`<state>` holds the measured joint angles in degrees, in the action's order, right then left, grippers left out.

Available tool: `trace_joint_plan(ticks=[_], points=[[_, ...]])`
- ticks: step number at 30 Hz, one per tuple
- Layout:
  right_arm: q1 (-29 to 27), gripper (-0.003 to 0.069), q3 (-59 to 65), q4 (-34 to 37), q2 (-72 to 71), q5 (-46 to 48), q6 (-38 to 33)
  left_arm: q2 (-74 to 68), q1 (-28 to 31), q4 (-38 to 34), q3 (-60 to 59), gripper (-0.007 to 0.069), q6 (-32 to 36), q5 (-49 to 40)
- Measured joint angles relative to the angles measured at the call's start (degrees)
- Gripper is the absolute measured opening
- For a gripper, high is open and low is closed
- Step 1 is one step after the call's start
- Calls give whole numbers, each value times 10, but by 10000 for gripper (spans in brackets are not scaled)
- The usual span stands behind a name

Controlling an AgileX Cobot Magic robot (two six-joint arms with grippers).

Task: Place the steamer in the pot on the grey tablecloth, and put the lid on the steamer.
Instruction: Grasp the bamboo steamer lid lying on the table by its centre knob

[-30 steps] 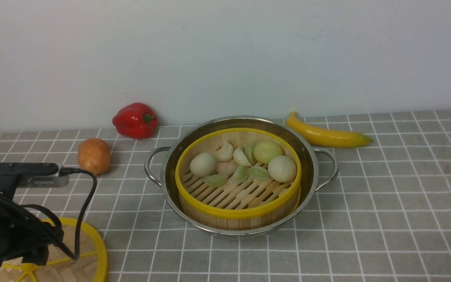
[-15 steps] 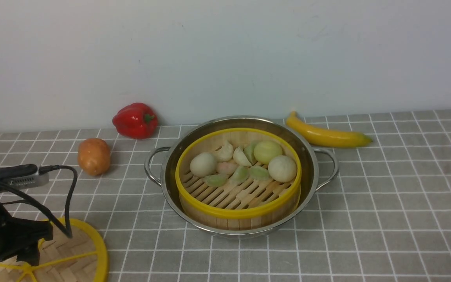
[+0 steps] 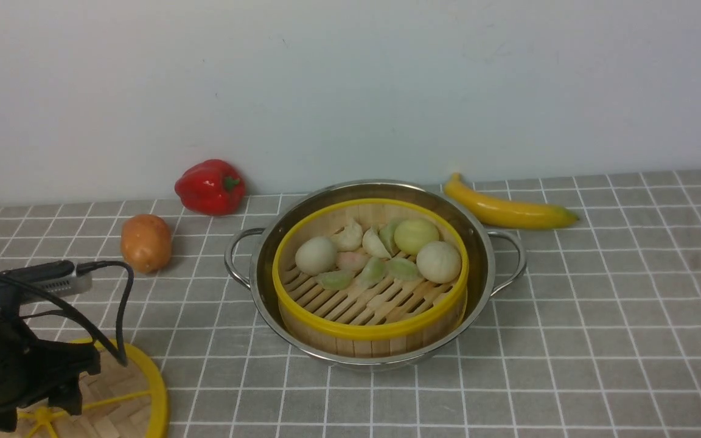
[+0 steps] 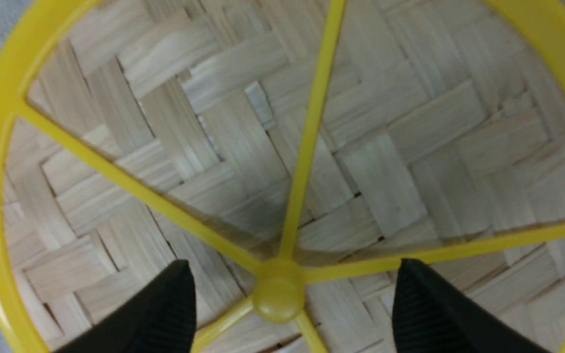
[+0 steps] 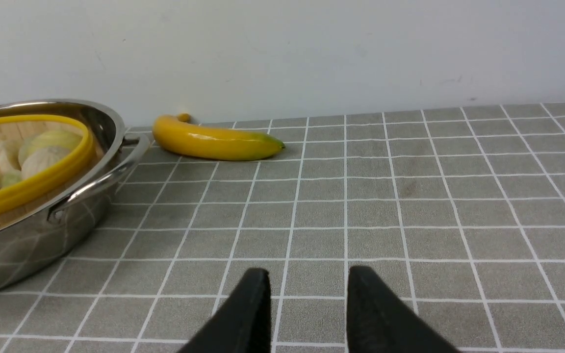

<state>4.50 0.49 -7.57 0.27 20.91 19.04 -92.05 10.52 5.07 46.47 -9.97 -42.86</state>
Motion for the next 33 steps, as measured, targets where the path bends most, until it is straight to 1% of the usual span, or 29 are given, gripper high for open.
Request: trace_joint_plan(ticks=[9, 12, 16, 17, 18, 19, 20, 22, 23, 30, 33], points=[[0, 240, 0, 0, 0, 0, 1, -5, 0, 0, 0, 492, 0, 0], [0, 240, 0, 0, 0, 0, 1, -5, 0, 0, 0, 468, 0, 0], [0, 240, 0, 0, 0, 0, 1, -5, 0, 0, 0, 356, 0, 0], [0, 240, 0, 0, 0, 0, 1, -5, 0, 0, 0, 341, 0, 0], [0, 240, 0, 0, 0, 0, 1, -5, 0, 0, 0, 283, 0, 0], [0, 240, 0, 0, 0, 0, 1, -5, 0, 0, 0, 274, 0, 0], [0, 240, 0, 0, 0, 0, 1, -5, 0, 0, 0, 196, 0, 0], [0, 240, 0, 0, 0, 0, 1, -5, 0, 1, 0, 132, 0, 1], [0, 240, 0, 0, 0, 0, 1, -5, 0, 1, 0, 117, 0, 2], [0, 240, 0, 0, 0, 0, 1, -5, 0, 2, 0, 117, 1, 3], [0, 240, 0, 0, 0, 0, 1, -2, 0, 2, 3, 117, 20, 3]])
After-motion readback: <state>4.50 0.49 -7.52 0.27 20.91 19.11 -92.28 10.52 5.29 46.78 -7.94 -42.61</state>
